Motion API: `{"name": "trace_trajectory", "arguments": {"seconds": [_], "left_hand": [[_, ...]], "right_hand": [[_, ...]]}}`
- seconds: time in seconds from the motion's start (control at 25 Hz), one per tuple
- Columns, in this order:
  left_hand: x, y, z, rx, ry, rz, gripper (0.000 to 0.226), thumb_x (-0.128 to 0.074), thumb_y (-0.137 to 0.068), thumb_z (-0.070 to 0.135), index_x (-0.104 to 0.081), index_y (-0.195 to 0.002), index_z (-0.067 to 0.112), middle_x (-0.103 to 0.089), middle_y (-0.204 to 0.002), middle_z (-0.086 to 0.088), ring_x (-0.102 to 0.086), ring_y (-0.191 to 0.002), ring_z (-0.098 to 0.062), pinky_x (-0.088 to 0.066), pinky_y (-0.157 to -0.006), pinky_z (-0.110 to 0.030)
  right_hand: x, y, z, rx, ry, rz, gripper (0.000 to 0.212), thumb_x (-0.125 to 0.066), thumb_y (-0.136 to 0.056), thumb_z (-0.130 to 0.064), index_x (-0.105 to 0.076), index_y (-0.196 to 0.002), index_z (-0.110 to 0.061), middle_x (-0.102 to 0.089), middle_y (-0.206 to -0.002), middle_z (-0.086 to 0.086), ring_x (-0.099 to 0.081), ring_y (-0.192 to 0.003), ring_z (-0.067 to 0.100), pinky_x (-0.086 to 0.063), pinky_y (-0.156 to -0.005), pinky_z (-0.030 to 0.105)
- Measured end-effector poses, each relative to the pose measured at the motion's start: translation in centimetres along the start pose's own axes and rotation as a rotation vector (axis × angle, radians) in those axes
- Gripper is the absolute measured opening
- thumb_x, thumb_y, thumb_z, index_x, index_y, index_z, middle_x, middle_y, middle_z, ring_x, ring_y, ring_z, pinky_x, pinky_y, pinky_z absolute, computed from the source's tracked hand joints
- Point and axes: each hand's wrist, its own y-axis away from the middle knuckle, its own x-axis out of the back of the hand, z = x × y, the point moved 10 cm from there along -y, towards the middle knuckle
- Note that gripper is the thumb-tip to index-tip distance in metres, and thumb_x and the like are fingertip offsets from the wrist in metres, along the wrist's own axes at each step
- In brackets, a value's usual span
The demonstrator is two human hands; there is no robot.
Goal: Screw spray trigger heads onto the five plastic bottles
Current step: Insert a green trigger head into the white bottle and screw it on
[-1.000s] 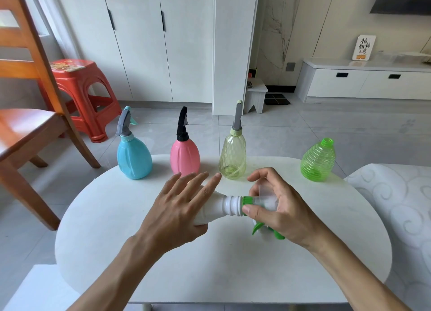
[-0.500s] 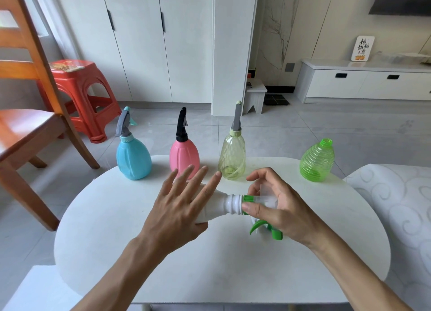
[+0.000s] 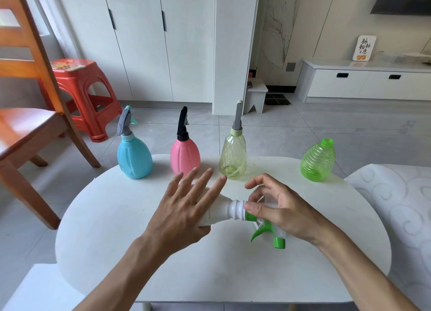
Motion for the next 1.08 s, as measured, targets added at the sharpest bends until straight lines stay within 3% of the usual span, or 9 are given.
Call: {"name": "trace_trajectory", "arguments": {"seconds": [0.08,0.2,0.4,0.56,0.64,0.76,0.88,1.0,1.08], "left_hand": [[0.1,0.0,0.0,-0.004,0.002,0.008,0.103,-0.086,-0.059,0.037,-0.04,-0.149,0.016,-0.049,-0.147,-0.017,-0.047,-0.133,-0.043,-0.041,-0.104,-0.058],[0.0,0.0,0.5,-0.025,0.001,0.025,0.106,-0.086,-0.059,0.038,-0.035,-0.15,0.018,-0.049,-0.148,-0.016,-0.047,-0.133,-0.043,-0.041,-0.105,-0.058],[0.1,-0.2,0.7,-0.037,0.016,0.026,0.109,-0.085,-0.058,0.038,-0.032,-0.151,0.019,-0.049,-0.148,-0.015,-0.048,-0.133,-0.042,-0.04,-0.106,-0.059],[0.1,0.0,1.8,-0.049,0.107,0.046,0.103,-0.082,-0.058,0.037,-0.036,-0.149,0.019,-0.051,-0.147,-0.011,-0.05,-0.132,-0.036,-0.045,-0.104,-0.053],[1.1,-0.2,0.2,0.11,0.32,0.118,0.1,-0.079,-0.057,0.035,-0.041,-0.148,0.019,-0.057,-0.14,-0.001,-0.055,-0.124,-0.023,-0.052,-0.095,-0.043],[0.3,0.1,-2.7,0.436,0.712,0.086,0.111,-0.076,-0.054,0.042,-0.026,-0.153,0.035,-0.061,-0.121,0.019,-0.06,-0.1,-0.012,-0.055,-0.079,-0.034],[-0.3,0.1,-1.3,0.429,0.779,0.027,0.122,-0.074,-0.054,0.046,-0.006,-0.155,0.041,-0.058,-0.104,0.034,-0.057,-0.09,-0.003,-0.053,-0.075,-0.026],[-1.2,0.1,0.2,0.423,0.892,-0.035,0.126,-0.076,-0.053,0.045,0.001,-0.152,0.05,-0.047,-0.099,0.055,-0.055,-0.093,0.009,-0.051,-0.071,-0.017],[-1.6,0.1,0.5,0.439,0.97,-0.057,0.125,-0.079,-0.053,0.041,-0.001,-0.149,0.055,-0.05,-0.098,0.051,-0.06,-0.092,0.006,-0.057,-0.068,-0.025]], "right_hand": [[0.0,0.1,-0.1,-0.001,0.016,-0.004,0.041,-0.073,-0.072,-0.042,-0.053,-0.109,-0.038,-0.063,-0.085,-0.003,-0.059,-0.078,0.014,-0.047,-0.079,0.041],[0.2,0.0,-0.3,-0.022,-0.012,-0.007,0.026,-0.067,-0.078,-0.039,-0.057,-0.103,-0.036,-0.062,-0.072,-0.001,-0.054,-0.068,0.013,-0.043,-0.072,0.038],[-0.5,0.5,0.4,-0.117,-0.046,-0.159,0.036,-0.074,-0.073,-0.035,-0.058,-0.105,-0.032,-0.061,-0.074,-0.002,-0.057,-0.068,0.011,-0.044,-0.062,0.025],[-0.1,0.4,1.4,-0.2,-0.215,-0.149,0.024,-0.068,-0.081,-0.037,-0.066,-0.099,-0.021,-0.063,-0.075,0.01,-0.058,-0.069,0.021,-0.043,-0.065,0.03],[0.6,-0.1,1.3,-0.163,-0.567,-0.036,0.028,-0.057,-0.088,-0.036,-0.067,-0.094,-0.011,-0.065,-0.081,0.019,-0.061,-0.075,0.028,-0.046,-0.068,0.035],[0.6,-0.8,0.1,0.038,-0.908,0.012,0.031,-0.053,-0.08,-0.01,-0.07,-0.105,-0.009,-0.07,-0.111,0.018,-0.06,-0.112,0.035,-0.046,-0.092,0.044],[-1.7,-0.8,-2.3,0.248,-0.915,-0.127,0.044,-0.063,-0.085,-0.007,-0.061,-0.129,-0.005,-0.058,-0.139,0.02,-0.049,-0.135,0.03,-0.041,-0.108,0.04],[-1.9,-1.2,-4.0,0.312,-1.031,-0.135,0.044,-0.074,-0.086,-0.027,-0.067,-0.125,-0.009,-0.059,-0.139,0.016,-0.05,-0.135,0.027,-0.041,-0.108,0.036],[-1.6,-1.3,-4.9,0.332,-1.034,-0.125,0.043,-0.072,-0.086,-0.03,-0.068,-0.124,-0.01,-0.062,-0.136,0.014,-0.054,-0.131,0.026,-0.043,-0.106,0.035]]}}
